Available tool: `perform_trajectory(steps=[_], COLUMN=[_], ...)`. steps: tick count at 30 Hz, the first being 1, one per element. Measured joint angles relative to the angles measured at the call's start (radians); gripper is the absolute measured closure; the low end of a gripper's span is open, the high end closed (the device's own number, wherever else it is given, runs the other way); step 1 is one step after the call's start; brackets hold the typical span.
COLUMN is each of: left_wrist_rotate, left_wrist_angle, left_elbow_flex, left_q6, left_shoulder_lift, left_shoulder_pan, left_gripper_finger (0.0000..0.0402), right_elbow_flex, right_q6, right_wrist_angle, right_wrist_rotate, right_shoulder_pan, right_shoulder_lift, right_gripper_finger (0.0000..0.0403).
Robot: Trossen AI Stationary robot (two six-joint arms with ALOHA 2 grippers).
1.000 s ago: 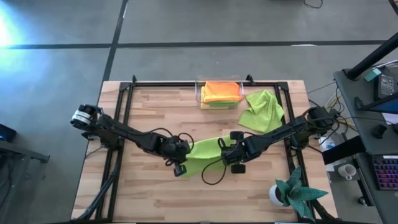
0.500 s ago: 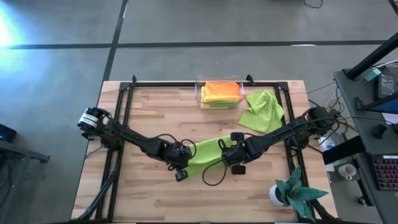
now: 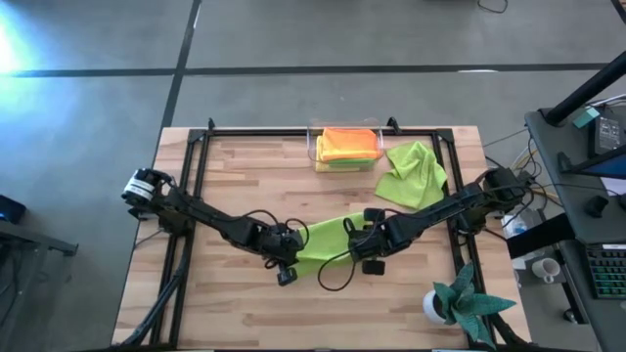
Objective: Fold microfiber towels
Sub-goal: Fold the light green microfiber cloth
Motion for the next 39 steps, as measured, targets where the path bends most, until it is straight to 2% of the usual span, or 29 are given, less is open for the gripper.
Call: perform_trajectory(steps=[5,9,13,15,18,23,27,39], left_wrist_rotate=[0.0,0.003,0.099,0.134,0.132,0.007,-0.051,-0.06], left_wrist_angle=[0.0,-0.001,-0.003,-0.011,-0.019,-0.02,-0.019,-0.02], left_elbow_flex=[0.0,0.001,0.018,0.032,0.039,0.023,-0.006,-0.073], left_q6=[0.0,-0.001,0.0,0.0,0.0,0.012,0.034,-0.034], left_shoulder_lift=[0.0,-0.001,-0.02,-0.042,-0.094,-0.138,-0.11,-0.013], left_shoulder_pan=[-0.001,-0.003,-0.003,-0.004,-0.005,-0.004,0.002,0.05], left_gripper_finger=[0.0345,0.0301,0.0278,0.0277,0.0283,0.0297,0.0305,0.0307], right_elbow_flex=[0.0,0.002,0.031,0.049,0.067,0.069,0.069,0.068], right_q6=[0.02,0.073,0.117,0.142,0.201,0.281,0.359,0.464], right_wrist_angle=[-0.011,-0.022,-0.111,-0.181,-0.234,-0.217,-0.192,-0.075], right_wrist_rotate=[-0.004,-0.064,-0.116,-0.127,-0.127,-0.125,-0.122,-0.119], right_shoulder_pan=[0.0,0.0,0.006,0.011,0.025,0.059,0.081,0.124], right_shoulder_lift=[0.0,0.0,-0.003,-0.01,-0.034,-0.078,-0.088,-0.09], right_gripper_finger=[0.0294,0.0294,0.0294,0.0294,0.0294,0.0294,0.0294,0.0294])
